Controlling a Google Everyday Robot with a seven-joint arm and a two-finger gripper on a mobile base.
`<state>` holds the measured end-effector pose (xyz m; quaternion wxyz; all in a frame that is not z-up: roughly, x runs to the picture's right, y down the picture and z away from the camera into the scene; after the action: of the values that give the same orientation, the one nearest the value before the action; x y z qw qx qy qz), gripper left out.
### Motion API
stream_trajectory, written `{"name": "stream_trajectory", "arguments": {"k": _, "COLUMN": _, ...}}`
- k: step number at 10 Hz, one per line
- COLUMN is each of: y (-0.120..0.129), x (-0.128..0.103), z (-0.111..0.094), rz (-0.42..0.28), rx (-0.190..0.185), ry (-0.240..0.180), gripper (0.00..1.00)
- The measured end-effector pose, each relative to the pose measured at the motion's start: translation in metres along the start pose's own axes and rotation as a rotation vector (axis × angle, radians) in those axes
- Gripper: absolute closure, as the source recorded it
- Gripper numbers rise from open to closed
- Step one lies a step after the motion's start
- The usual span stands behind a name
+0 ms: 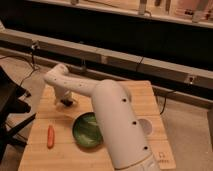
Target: Place the eraser on the white sponge
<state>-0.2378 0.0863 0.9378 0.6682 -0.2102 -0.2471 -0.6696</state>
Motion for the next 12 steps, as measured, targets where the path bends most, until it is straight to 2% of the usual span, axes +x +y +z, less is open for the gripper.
{"name": "stream_trajectory", "arguments": {"k": 4, "y": -0.005, "x": 0.015, "z": 0.001, "rz": -0.007, "rx": 0.031, "ry": 0.002, "gripper": 0.2}}
{"name": "stream_trajectory", "arguments": {"k": 7, "y": -0.008, "x": 0.018, "z": 0.018, "rz": -0.017, "rx": 0.039, "ry": -0.044, "gripper": 0.23}}
{"name": "stream_trajectory", "arguments": {"k": 9, "y": -0.016, "x": 0.016, "z": 0.026, "rz": -0.034, "rx": 0.036, "ry": -0.07, "gripper": 0.43}}
{"name": "stream_trajectory", "arguments": {"k": 12, "y": -0.016, "x": 0.017, "z": 0.023, "rz": -0.035, "rx": 0.039, "ry": -0.065, "gripper": 0.74}}
